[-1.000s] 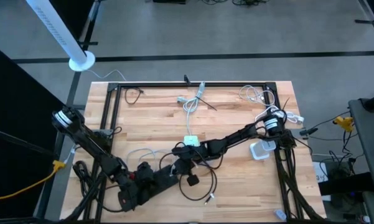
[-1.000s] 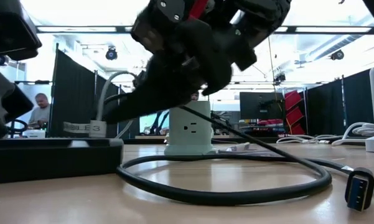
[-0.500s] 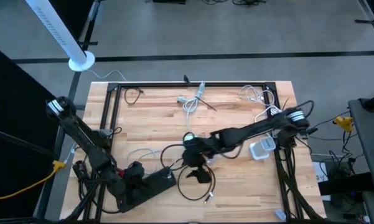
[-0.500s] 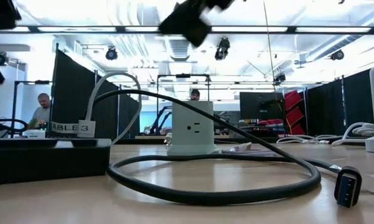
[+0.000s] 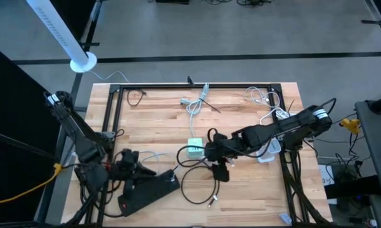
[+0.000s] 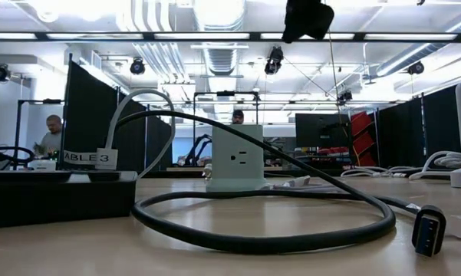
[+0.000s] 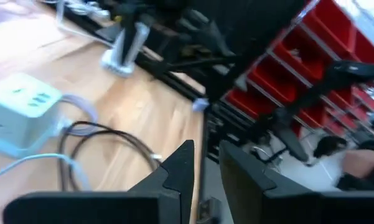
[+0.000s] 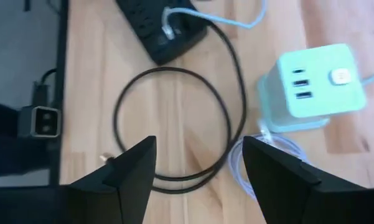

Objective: Insert USB
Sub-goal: Adjust the black charger cable

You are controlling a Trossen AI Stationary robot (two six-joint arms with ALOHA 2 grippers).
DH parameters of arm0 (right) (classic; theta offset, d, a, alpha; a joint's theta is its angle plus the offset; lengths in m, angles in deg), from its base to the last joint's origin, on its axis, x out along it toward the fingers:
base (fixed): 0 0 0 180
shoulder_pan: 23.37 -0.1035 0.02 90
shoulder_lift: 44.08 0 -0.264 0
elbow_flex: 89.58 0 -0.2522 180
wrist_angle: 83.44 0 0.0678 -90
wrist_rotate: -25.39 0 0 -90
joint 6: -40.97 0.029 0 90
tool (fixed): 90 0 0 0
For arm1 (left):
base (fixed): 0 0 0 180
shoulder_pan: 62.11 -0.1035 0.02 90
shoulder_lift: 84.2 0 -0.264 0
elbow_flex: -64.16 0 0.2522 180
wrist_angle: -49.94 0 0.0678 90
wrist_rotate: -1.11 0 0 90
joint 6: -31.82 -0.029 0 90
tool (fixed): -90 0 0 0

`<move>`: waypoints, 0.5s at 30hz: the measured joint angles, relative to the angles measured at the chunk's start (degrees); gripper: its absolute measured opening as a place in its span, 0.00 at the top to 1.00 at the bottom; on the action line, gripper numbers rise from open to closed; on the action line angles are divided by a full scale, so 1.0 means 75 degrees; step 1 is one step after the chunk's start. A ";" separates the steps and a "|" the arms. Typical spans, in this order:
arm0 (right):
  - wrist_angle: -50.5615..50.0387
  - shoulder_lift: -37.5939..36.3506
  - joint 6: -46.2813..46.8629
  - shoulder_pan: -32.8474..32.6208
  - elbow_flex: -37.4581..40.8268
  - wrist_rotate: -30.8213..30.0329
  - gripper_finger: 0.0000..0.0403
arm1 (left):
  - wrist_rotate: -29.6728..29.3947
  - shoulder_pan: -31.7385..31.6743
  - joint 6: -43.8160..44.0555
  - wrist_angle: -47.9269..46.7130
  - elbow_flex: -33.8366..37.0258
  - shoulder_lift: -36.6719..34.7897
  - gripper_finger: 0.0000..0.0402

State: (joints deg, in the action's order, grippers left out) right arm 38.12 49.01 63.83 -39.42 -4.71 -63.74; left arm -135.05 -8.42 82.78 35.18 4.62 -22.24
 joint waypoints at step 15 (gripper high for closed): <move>-0.0359 0.1839 0.1908 -0.0929 0.1665 0.0080 0.94 | -0.0134 0.1757 0.1608 -0.0890 -0.0303 0.0465 0.84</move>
State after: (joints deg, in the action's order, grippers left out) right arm 35.43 62.80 78.14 -46.39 7.78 -63.14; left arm -136.06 4.76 94.84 28.51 2.35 -18.75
